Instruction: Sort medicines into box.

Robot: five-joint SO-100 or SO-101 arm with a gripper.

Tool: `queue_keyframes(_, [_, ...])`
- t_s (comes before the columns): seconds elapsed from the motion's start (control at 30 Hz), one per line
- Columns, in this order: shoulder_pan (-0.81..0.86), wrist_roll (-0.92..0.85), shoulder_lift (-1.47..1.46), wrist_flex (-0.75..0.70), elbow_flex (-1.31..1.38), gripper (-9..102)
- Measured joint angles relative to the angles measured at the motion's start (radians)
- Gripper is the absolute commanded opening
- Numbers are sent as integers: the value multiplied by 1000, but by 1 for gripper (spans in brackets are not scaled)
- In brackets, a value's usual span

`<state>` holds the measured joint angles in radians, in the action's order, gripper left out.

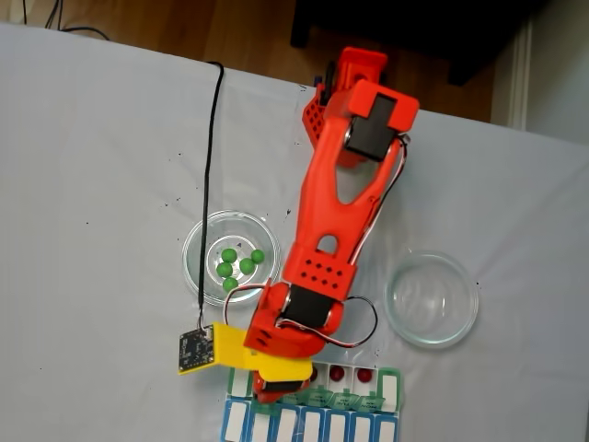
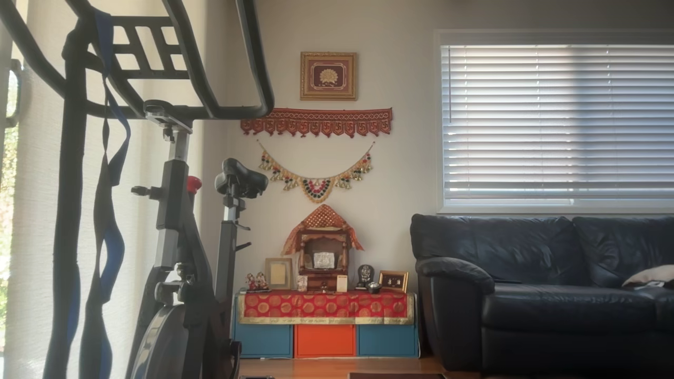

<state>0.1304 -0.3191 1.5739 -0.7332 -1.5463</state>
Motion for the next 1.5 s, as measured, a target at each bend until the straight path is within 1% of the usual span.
queue_keyframes(0.13, [-6, 11, -2, 0, 0, 2])
queue_keyframes(0.33, [-15, 12, -2, 0, 0, 6])
queue_keyframes(0.53, [-15, 12, -49, -77, 80, 15])
queue_keyframes(0.93, [-15, 12, -78, -94, 117, 21])
queue_keyframes(1.03, [-15, 12, -78, -98, 117, 20])
queue_keyframes(1.17, [-15, 12, -78, -104, 118, 16])
queue_keyframes(1.4, [-15, 12, -14, -107, 77, 3])
queue_keyframes(1.5, [-11, 12, 51, -129, 34, 2])
